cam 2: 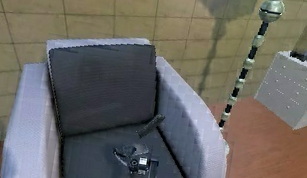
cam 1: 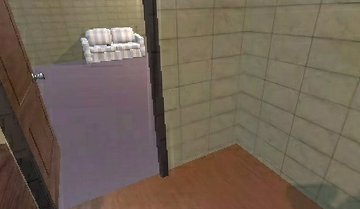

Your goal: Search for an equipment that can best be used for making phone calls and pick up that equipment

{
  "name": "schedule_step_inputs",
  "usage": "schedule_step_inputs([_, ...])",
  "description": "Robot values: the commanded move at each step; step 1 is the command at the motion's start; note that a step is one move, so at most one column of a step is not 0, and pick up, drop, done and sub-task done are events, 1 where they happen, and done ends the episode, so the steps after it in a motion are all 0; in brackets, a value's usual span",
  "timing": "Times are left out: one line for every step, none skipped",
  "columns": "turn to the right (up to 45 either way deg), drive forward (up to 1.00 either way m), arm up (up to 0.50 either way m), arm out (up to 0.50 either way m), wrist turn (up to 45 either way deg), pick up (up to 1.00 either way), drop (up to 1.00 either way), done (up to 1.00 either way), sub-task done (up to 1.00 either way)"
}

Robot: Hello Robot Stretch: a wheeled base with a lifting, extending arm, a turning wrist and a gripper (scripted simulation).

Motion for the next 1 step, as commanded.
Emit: schedule_step_inputs([0.0, 0.0, 0.0, 0.0, 0.0, 0.0, 0.0, 1.0, 0.0])
